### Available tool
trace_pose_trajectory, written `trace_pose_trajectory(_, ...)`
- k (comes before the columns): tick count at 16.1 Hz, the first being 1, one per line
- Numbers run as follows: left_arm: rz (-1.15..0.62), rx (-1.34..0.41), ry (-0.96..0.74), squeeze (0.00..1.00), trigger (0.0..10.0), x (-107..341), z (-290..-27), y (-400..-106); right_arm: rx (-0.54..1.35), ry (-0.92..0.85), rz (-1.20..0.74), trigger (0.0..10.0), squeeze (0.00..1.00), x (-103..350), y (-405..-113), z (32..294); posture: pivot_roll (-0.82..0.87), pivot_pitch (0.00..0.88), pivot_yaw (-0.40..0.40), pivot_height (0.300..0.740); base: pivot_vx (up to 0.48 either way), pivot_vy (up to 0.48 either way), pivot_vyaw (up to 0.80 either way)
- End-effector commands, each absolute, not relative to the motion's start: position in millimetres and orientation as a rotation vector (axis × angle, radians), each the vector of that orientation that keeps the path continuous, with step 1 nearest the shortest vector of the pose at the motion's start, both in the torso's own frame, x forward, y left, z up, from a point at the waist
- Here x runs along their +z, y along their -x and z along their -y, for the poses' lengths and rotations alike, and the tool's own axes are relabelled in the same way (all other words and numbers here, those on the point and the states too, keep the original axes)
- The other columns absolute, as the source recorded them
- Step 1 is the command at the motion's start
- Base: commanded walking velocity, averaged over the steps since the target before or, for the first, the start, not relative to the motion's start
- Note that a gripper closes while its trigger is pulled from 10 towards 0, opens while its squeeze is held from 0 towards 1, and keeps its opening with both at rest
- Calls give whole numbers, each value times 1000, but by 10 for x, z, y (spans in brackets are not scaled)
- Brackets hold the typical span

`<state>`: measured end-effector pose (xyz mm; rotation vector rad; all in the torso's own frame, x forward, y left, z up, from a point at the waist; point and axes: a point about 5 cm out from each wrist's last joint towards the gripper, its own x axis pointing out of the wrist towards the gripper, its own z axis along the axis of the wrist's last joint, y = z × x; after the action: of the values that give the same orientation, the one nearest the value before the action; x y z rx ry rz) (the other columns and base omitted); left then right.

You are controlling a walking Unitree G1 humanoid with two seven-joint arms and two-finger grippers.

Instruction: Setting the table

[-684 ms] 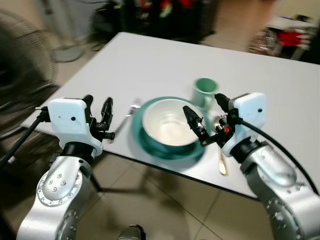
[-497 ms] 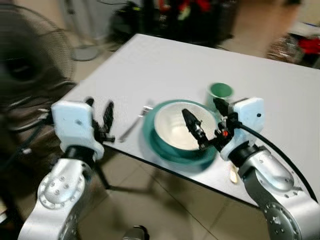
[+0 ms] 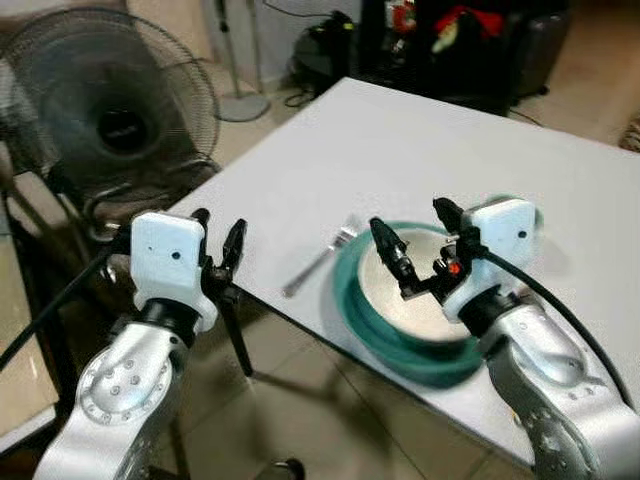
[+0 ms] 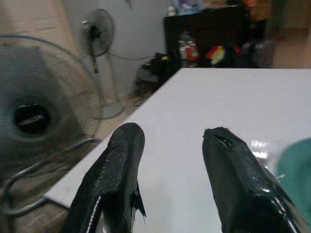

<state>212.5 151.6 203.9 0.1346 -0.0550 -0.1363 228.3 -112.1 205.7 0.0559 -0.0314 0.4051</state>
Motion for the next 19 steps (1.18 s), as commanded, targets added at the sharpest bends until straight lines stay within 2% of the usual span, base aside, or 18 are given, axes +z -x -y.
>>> trace_pose_trajectory(1,56,-142,-132,0,10000,2040,-1511,-2111,387,-61,31,10000,1000,2043,-2285,1157,-47,14,20,740,0,0,800)
trace_pose_trajectory(5,58,-138,-114,0,10000,2047,-1526,-2119,382,-59,17,10000,1000,2013,-2297,1133,-44,8,18,740,0,63,800)
trace_pose_trajectory(6,57,-139,-115,0,10000,2047,-1528,-2125,384,-63,15,10000,639,2011,-2303,1127,-42,8,18,740,0,285,800)
trace_pose_trajectory(7,55,-126,-114,0,10000,2045,-1545,-2130,384,-67,11,10000,0,2007,-2314,1116,-42,7,18,740,0,319,800)
trace_pose_trajectory(11,46,-126,-120,0,10000,2033,-1564,-2136,397,-96,-2,10000,0,1991,-2306,1080,-41,10,20,740,0,318,714)
trace_pose_trajectory(15,43,-133,-125,0,10000,2036,-1566,-2147,367,-170,-31,10000,0,1951,-2323,1094,-36,10,21,740,0,318,0)
trace_pose_trajectory(19,42,-134,-128,0,10000,2040,-1573,-2157,284,-85,-41,10000,0,1920,-2394,1139,-34,10,22,740,0,319,0)
